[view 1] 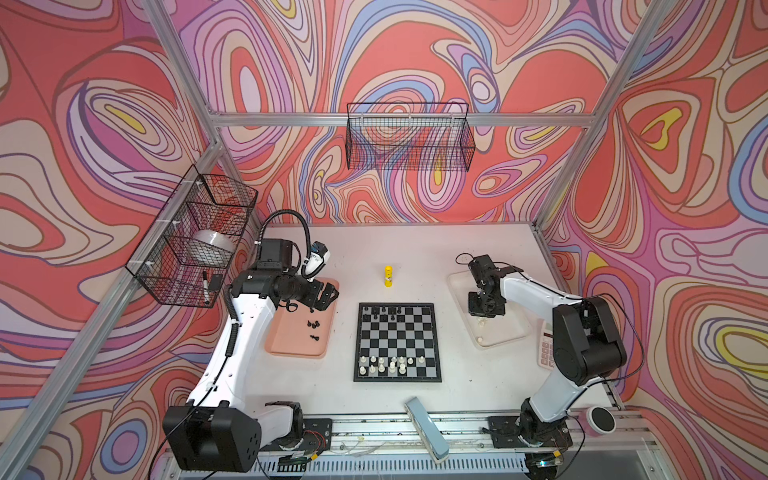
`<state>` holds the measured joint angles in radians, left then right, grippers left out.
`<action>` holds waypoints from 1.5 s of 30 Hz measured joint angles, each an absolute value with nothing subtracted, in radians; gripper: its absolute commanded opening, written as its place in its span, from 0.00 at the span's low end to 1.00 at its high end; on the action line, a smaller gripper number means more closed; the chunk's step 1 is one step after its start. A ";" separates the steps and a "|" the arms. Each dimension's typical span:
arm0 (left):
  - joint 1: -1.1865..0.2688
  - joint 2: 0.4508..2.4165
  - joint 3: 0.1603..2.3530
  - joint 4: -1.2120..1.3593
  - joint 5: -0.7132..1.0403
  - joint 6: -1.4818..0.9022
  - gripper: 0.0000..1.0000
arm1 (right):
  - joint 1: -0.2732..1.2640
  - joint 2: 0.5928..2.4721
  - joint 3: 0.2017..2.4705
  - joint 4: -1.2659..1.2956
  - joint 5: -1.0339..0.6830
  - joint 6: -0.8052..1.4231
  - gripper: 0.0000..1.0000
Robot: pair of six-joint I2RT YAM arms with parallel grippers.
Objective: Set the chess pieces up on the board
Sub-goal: 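Carry the cream pawn with the right gripper over the chessboard's near edge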
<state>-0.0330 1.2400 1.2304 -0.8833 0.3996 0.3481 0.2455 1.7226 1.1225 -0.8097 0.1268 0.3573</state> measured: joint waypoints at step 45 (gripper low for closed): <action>-0.033 1.272 1.231 -0.871 0.393 0.373 0.94 | 0.588 1.517 1.205 -1.045 0.063 0.514 0.10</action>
